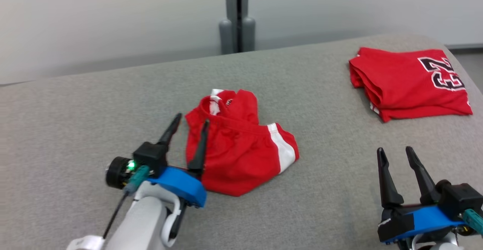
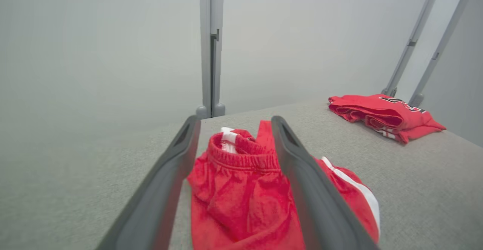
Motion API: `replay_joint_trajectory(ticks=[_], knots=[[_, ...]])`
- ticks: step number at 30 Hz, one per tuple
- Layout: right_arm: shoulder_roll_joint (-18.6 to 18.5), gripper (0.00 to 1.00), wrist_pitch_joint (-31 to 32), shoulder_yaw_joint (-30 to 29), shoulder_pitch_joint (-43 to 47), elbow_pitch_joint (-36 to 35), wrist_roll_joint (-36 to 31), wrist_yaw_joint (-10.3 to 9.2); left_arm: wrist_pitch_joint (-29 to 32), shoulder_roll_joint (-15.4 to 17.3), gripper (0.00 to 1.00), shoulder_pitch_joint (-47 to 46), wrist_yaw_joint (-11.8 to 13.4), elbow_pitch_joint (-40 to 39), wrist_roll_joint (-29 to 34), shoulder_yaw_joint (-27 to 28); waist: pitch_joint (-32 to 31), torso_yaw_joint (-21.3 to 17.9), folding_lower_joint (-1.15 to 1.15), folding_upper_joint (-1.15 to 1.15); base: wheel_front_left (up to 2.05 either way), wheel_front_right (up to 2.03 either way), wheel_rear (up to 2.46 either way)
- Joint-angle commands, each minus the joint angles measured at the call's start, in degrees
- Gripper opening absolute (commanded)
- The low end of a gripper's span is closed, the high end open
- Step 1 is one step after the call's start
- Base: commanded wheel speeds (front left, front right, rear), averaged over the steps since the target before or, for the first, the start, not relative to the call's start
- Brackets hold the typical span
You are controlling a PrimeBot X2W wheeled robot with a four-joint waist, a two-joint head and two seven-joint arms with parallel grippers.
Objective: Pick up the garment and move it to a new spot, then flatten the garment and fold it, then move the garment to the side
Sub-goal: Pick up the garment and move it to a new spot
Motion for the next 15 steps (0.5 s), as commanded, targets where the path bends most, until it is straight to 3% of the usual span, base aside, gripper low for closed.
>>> replay_joint_trajectory(ticks=[1,15], knots=[[0.0,1.0,0.1,-0.1,0.9,0.1,-0.2,0.01,-0.2,0.8,1.0,0.7,0.4,-1.0,-0.1,0.9,-0.4,0.5,0.0,0.0,0.0,0.0,0.0],[0.0,1.0,1.1,-0.6,3.4,-0.3,-0.3,0.01,-0.3,3.8,1.0,13.7,4.2,-15.5,1.7,14.1,-4.5,8.2,0.0,0.0,0.0,0.0,0.0]])
